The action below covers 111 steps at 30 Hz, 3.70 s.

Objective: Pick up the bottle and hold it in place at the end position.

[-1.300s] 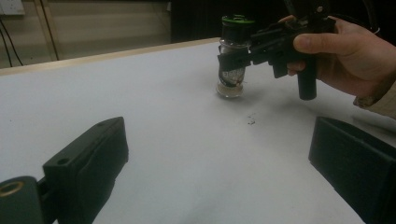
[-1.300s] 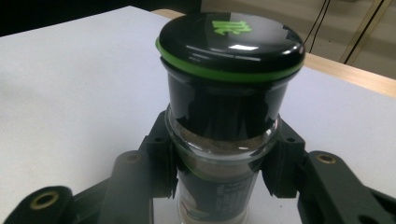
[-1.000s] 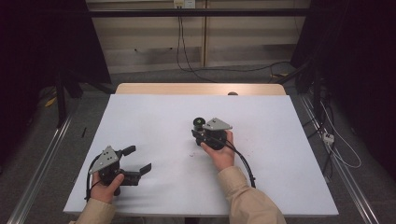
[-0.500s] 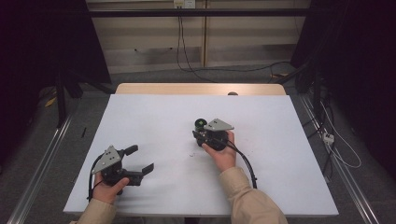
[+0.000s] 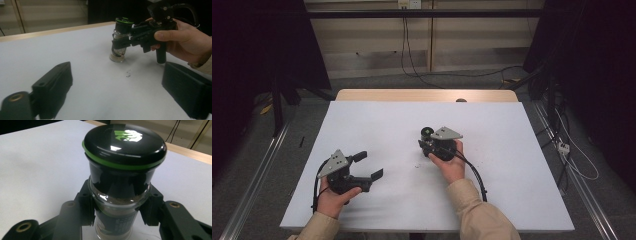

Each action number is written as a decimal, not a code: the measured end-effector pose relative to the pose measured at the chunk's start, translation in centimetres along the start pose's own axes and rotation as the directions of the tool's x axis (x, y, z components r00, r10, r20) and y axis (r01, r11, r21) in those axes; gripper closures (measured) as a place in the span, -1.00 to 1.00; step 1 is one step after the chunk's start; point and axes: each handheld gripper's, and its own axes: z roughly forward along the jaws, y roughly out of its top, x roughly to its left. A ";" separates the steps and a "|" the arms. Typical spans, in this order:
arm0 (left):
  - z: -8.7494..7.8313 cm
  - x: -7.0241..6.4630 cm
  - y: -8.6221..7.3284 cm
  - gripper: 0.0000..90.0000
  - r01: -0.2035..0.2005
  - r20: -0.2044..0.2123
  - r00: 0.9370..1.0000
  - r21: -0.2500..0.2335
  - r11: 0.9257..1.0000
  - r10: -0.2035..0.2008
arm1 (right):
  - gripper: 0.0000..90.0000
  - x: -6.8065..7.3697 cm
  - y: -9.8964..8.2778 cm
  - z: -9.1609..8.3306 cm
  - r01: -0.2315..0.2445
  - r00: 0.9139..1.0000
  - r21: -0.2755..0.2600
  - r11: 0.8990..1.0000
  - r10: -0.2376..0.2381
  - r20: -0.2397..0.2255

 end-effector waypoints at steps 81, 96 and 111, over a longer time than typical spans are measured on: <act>10.0 0.0 5.6 1.00 -0.019 0.156 0.988 0.185 0.982 -0.010 | 0.19 -0.2 0.1 0.1 -0.008 1.000 0.010 1.000 0.009 -0.006; 11.2 -0.3 6.0 1.00 -0.029 0.167 0.986 0.194 0.980 -0.004 | 0.19 -0.2 0.1 0.1 -0.011 1.000 0.010 1.000 0.011 -0.008; 12.1 -0.6 6.4 1.00 -0.039 0.174 0.985 0.206 0.978 0.002 | 0.19 -0.2 0.1 0.1 -0.011 1.000 0.013 1.000 0.011 -0.006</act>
